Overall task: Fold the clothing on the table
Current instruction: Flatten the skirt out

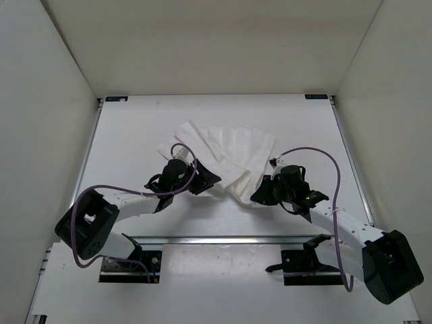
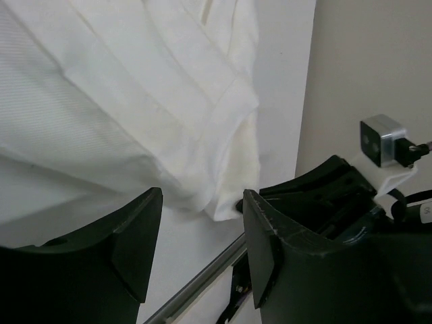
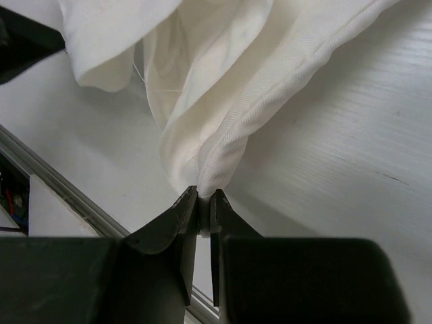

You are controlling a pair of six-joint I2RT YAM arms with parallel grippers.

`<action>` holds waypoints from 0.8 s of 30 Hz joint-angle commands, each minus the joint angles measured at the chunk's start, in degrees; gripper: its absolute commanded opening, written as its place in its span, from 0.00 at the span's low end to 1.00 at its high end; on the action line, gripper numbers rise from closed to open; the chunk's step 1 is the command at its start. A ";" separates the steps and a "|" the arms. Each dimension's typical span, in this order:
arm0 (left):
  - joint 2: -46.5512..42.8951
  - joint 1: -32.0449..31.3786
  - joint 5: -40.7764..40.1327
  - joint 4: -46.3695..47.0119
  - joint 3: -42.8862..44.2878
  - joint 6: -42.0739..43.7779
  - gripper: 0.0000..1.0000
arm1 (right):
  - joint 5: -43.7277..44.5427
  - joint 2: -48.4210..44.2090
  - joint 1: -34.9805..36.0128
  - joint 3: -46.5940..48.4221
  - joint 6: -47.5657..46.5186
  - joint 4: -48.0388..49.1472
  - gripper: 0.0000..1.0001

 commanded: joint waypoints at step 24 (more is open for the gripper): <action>15.95 1.24 -0.65 -2.31 6.62 4.72 0.56 | -1.26 -0.45 -0.86 -0.55 -1.24 4.89 0.00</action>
